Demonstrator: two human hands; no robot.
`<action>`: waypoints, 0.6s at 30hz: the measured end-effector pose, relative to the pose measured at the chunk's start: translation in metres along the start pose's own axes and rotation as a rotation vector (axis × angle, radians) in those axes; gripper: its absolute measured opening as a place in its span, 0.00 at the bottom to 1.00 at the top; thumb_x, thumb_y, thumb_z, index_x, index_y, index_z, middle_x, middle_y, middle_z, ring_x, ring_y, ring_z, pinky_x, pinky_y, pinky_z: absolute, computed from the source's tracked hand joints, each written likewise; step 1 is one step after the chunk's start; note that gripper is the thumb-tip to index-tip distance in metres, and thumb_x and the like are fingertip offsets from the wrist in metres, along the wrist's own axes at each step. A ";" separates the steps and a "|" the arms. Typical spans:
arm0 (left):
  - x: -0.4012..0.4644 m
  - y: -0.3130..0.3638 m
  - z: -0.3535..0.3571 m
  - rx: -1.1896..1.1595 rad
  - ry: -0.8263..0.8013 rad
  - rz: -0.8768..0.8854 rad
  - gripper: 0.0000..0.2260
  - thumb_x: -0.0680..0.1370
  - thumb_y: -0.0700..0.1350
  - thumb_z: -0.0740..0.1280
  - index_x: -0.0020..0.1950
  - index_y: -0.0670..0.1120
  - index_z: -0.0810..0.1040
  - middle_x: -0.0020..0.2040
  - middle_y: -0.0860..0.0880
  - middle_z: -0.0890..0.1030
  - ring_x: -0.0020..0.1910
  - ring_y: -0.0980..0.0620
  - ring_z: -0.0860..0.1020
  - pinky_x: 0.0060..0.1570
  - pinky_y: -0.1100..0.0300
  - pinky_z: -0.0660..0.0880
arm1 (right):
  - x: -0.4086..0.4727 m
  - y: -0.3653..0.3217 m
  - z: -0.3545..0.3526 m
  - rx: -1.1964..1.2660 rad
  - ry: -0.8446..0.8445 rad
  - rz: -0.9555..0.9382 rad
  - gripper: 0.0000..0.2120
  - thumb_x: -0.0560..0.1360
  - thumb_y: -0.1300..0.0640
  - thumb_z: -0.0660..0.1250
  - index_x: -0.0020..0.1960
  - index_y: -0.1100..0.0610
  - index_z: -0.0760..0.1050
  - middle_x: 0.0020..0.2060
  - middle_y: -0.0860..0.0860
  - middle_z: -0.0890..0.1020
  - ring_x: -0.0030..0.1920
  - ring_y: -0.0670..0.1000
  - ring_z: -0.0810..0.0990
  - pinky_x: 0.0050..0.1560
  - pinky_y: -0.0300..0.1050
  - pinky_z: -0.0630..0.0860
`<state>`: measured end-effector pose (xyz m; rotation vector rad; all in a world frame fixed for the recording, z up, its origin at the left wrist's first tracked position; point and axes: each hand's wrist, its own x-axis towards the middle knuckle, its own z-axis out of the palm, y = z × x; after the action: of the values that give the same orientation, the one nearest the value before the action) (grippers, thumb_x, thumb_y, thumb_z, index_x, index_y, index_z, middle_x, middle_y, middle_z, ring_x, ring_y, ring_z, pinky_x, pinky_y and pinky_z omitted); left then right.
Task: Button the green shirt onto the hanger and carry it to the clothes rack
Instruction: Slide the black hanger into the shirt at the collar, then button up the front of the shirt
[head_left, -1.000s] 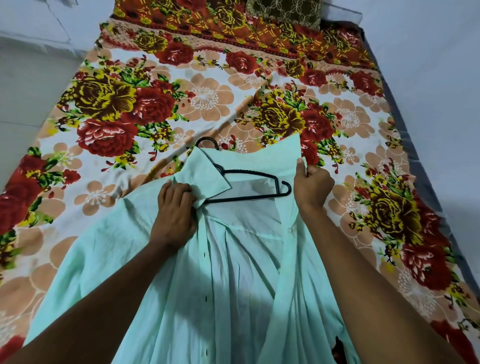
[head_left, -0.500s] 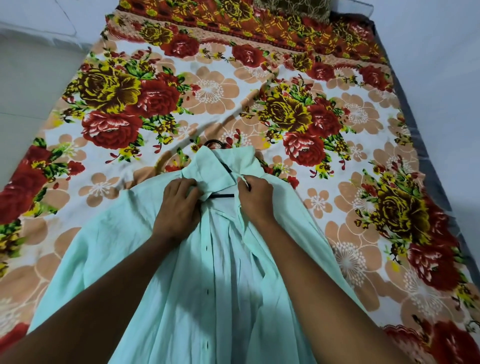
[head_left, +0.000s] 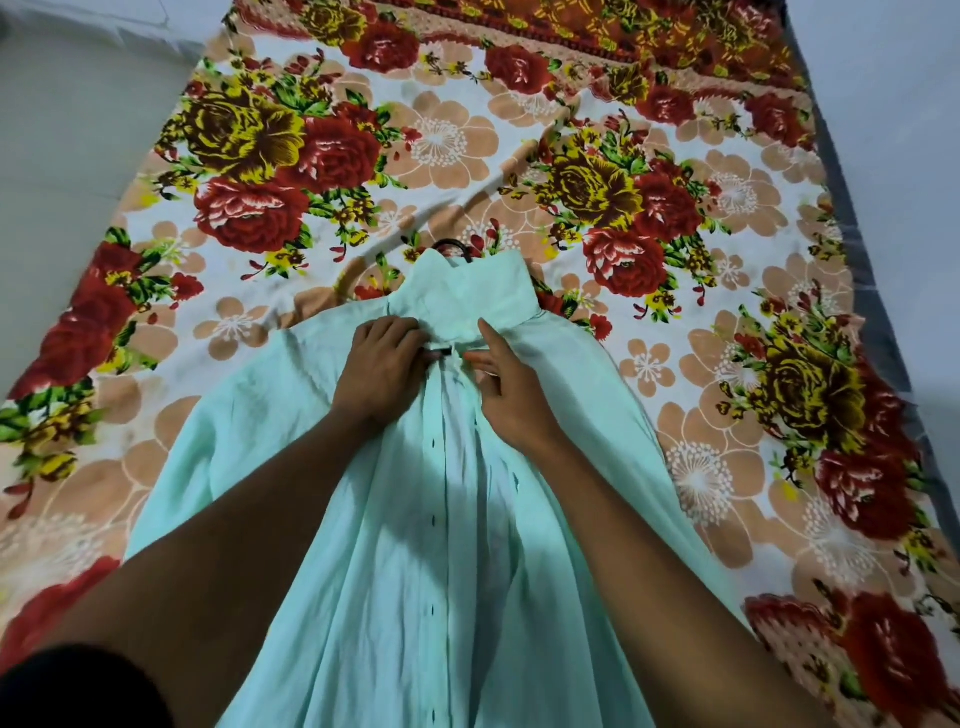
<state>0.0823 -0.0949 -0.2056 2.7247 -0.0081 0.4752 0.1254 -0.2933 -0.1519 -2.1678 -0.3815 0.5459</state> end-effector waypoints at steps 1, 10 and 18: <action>0.002 0.003 -0.001 -0.018 -0.037 -0.021 0.15 0.83 0.52 0.64 0.59 0.41 0.81 0.60 0.43 0.82 0.61 0.38 0.78 0.61 0.45 0.71 | -0.013 0.003 -0.001 -0.015 0.015 -0.013 0.31 0.82 0.68 0.60 0.81 0.50 0.59 0.67 0.50 0.79 0.66 0.47 0.77 0.66 0.37 0.71; -0.152 0.155 -0.053 -0.366 -0.174 -0.283 0.08 0.79 0.39 0.67 0.57 0.43 0.79 0.49 0.43 0.82 0.49 0.42 0.79 0.47 0.49 0.77 | -0.194 0.041 0.026 -0.385 0.383 0.014 0.17 0.77 0.55 0.70 0.65 0.54 0.77 0.55 0.52 0.79 0.58 0.58 0.77 0.59 0.53 0.76; -0.139 0.233 -0.040 -0.707 -0.292 -0.767 0.18 0.80 0.53 0.69 0.65 0.44 0.74 0.42 0.49 0.82 0.43 0.51 0.81 0.45 0.56 0.76 | -0.240 0.057 0.007 -0.091 0.494 0.139 0.14 0.84 0.62 0.60 0.66 0.56 0.79 0.55 0.51 0.85 0.55 0.49 0.83 0.56 0.41 0.77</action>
<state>-0.0782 -0.3053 -0.1319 1.8742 0.6356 -0.1401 -0.0798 -0.4302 -0.1422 -2.3352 0.0143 0.0550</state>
